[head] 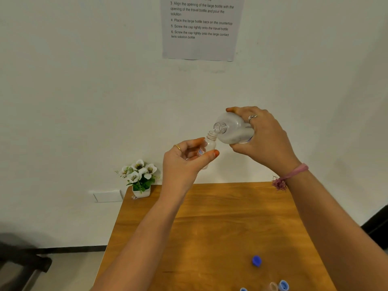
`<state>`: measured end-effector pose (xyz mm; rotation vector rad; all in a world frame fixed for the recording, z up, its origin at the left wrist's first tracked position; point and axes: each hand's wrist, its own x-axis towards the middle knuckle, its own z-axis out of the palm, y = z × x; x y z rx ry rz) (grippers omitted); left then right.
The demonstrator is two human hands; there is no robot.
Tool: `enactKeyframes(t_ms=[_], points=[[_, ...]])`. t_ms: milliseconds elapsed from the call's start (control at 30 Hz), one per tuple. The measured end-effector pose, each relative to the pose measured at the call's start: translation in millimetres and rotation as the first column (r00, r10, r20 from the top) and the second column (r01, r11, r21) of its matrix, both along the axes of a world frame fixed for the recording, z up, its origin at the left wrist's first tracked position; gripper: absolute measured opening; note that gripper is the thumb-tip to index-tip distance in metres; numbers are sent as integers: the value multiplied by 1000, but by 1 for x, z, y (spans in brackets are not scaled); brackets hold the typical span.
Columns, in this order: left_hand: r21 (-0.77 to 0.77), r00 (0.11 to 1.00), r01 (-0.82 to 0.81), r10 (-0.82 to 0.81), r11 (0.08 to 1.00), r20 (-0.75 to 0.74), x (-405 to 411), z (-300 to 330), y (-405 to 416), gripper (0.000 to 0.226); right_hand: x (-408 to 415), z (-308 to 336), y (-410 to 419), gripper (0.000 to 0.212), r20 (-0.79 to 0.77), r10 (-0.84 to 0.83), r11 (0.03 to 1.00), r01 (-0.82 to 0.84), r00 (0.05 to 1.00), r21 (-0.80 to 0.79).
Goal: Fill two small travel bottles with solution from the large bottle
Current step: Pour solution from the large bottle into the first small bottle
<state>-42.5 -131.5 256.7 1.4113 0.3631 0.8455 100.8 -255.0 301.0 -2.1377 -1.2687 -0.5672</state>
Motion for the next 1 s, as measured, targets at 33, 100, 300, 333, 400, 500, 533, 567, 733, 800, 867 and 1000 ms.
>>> enactKeyframes(t_ms=[33,100,300,333,400,500,533,567,733,800,867,1000], points=[[-1,1000,-3,3,1000,-2,0,0,0,33,0,0,0,67,13,0,1000,0,1000,-6],[2,1000,-7,7,1000,-6,0,-1,0,32,0,2,1,68,32,0,1000,0,999,-12],[0,1000,-24,24,1000,-17,0,0,2,33,1,5,5,68,95,-4,999,7,995,-36],[2,1000,-25,25,1000,-19,0,0,2,33,1,6,6,68,103,-5,999,9,995,-40],[5,999,-26,26,1000,-19,0,0,4,33,1,7,7,68,113,0,999,5,994,-43],[4,999,-32,32,999,-17,0,0,6,33,1,8,9,68,130,6,999,-1,991,-41],[4,999,-34,34,999,-17,0,0,6,33,0,8,9,68,139,7,999,-1,990,-40],[3,999,-35,35,999,-18,0,-1,6,34,0,9,9,68,149,9,999,-3,989,-38],[-11,999,-43,43,999,-12,3,-1,11,37,2,11,16,67,179,15,999,-9,984,-36],[-16,999,-42,42,999,-14,3,-2,12,37,1,12,16,66,183,19,999,-13,983,-37],[-18,999,-41,41,999,-16,3,-3,11,38,1,11,16,66,185,22,999,-15,982,-38],[-27,999,-44,43,999,-17,3,-4,12,38,1,10,17,66,198,23,999,-15,980,-44]])
